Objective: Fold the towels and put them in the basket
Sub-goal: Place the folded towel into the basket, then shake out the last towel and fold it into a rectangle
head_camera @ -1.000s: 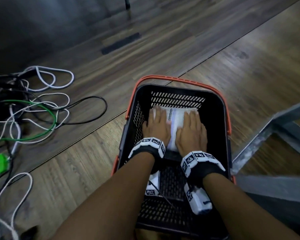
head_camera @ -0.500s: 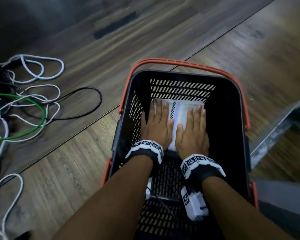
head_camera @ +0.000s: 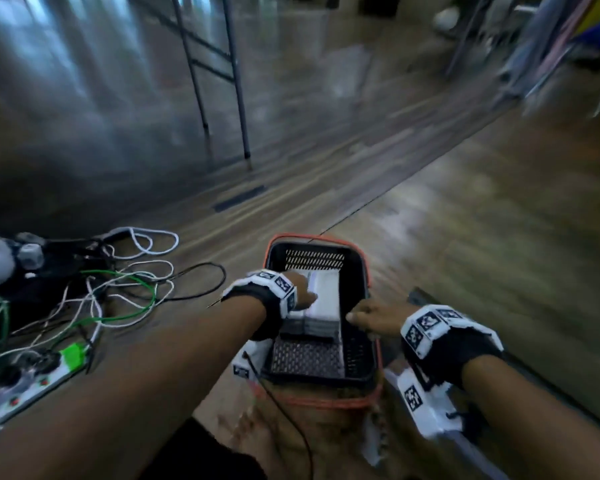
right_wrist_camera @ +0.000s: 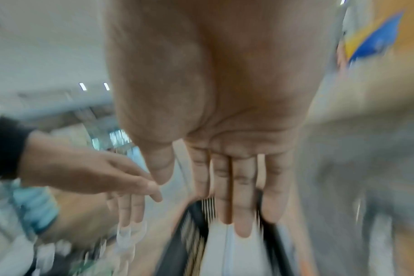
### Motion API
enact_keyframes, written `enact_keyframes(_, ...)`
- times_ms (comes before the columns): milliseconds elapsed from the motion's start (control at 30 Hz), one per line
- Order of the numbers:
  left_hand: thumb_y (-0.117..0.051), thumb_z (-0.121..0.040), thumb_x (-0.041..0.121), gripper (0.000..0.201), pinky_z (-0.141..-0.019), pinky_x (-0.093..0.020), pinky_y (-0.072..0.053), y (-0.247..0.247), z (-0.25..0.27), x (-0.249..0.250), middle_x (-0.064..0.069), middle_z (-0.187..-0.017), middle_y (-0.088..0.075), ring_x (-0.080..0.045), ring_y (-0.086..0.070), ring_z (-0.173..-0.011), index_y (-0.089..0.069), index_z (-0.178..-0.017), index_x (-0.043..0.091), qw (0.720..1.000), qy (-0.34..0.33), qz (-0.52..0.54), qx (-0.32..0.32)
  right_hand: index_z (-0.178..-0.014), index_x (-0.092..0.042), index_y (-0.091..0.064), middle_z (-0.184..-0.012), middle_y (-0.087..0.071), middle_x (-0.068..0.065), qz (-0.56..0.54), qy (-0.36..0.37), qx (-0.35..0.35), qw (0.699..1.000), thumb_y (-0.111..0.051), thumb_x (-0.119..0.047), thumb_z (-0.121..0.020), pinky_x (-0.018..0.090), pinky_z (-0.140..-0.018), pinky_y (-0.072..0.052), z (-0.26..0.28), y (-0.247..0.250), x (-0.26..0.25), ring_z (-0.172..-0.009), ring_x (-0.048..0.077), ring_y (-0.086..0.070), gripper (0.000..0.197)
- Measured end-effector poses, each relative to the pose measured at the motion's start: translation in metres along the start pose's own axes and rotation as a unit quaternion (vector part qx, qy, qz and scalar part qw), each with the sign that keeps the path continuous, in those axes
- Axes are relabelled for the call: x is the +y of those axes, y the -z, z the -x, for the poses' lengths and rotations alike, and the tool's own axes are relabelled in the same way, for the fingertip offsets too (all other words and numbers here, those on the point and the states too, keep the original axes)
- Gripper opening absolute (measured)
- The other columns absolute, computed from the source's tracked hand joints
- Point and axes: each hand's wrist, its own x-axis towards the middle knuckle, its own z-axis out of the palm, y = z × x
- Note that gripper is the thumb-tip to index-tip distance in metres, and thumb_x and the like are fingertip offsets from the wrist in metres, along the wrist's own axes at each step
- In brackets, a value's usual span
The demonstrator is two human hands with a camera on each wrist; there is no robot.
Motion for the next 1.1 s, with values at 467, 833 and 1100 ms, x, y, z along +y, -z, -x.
enact_keyframes(467,-0.043,-0.092,0.047,0.04,-0.057,-0.024,-0.03,0.164,0.222,0.208,-0.007,-0.107,-0.066,-0.026,-0.059,-0.092,-0.057,-0.11,0.014,0.911,-0.258,-0.026,0.32,-0.114,-0.006,-0.061,-0.106,-0.068,0.014,-0.004,-0.081,0.336,0.938,-0.052,-0.023,-0.094,0.029,-0.08,-0.047,0.361,0.118,0.053,-0.091,0.024,-0.065,0.028)
enact_keyframes(833,-0.04,-0.094,0.043,0.037,-0.068,-0.031,-0.039,0.114,0.202,0.399,-0.012,-0.095,-0.059,-0.029,-0.056,-0.084,-0.056,-0.1,0.01,0.881,-0.413,-0.102,0.208,-0.115,-0.017,-0.063,-0.124,-0.061,0.003,-0.041,-0.256,0.338,0.904,-0.049,-0.033,-0.094,0.018,-0.073,-0.032,0.491,0.033,0.178,-0.112,0.016,-0.053,0.03)
enact_keyframes(1100,-0.042,-0.093,0.043,0.043,-0.079,-0.033,-0.048,0.016,0.12,0.546,-0.013,-0.101,-0.065,-0.027,-0.057,-0.084,-0.062,-0.1,0.005,0.828,-0.501,-0.222,0.116,-0.11,-0.016,-0.068,-0.117,-0.067,0.003,-0.175,-0.357,0.317,0.861,-0.055,-0.032,-0.09,0.022,-0.09,-0.041,0.477,-0.055,0.332,-0.109,0.016,-0.059,0.028)
